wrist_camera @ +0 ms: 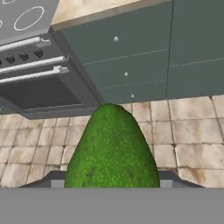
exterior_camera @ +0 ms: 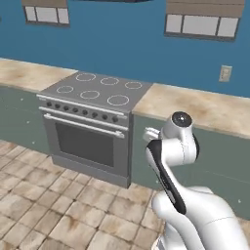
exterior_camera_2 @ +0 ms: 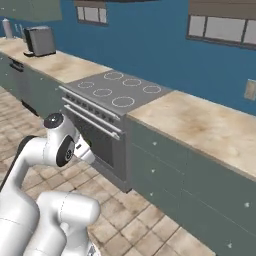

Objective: Place the avocado in the correct fridge rack based on whether it is a fruit or vegetable. Finally, close the fridge door.

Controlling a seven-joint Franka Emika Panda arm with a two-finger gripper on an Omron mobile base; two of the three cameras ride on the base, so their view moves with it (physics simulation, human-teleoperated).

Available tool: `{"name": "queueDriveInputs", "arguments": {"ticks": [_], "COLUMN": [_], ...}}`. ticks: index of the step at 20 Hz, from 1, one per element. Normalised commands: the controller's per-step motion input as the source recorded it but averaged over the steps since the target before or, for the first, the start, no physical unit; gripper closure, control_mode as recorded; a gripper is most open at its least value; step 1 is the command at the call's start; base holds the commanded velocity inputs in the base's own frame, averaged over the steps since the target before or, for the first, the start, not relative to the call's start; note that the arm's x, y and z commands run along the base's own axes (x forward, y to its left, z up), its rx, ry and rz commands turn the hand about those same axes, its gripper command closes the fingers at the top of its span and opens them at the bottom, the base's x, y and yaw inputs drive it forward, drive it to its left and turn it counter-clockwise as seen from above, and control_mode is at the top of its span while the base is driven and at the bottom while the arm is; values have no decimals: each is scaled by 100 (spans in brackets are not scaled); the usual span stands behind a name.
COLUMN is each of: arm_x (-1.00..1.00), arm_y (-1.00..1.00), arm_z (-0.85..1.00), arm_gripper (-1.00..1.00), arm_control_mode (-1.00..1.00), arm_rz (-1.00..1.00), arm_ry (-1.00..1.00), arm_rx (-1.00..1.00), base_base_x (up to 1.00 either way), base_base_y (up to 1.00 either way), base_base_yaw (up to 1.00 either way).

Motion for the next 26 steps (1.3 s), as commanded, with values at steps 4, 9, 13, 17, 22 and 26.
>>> {"name": "queueDriveInputs", "arguments": {"ticks": [4, 9, 13, 17, 22, 26], "arm_x": [0, 0, 0, 0, 0, 0], "arm_y": [0, 0, 0, 0, 0, 0], "arm_z": [0, 0, 0, 0, 0, 0], "arm_gripper": [100, 100, 100, 100, 100, 100], "arm_control_mode": [100, 100, 100, 100, 100, 100], "arm_rz": [0, 0, 0, 0, 0, 0], "arm_ry": [0, 0, 0, 0, 0, 0], "arm_rx": [0, 0, 0, 0, 0, 0], "base_base_x": [58, 12, 21, 26, 14, 0], "base_base_y": [-34, -46, -46, -64, -54, 0], "base_base_yaw": [66, 63, 63, 63, 66, 79]}}
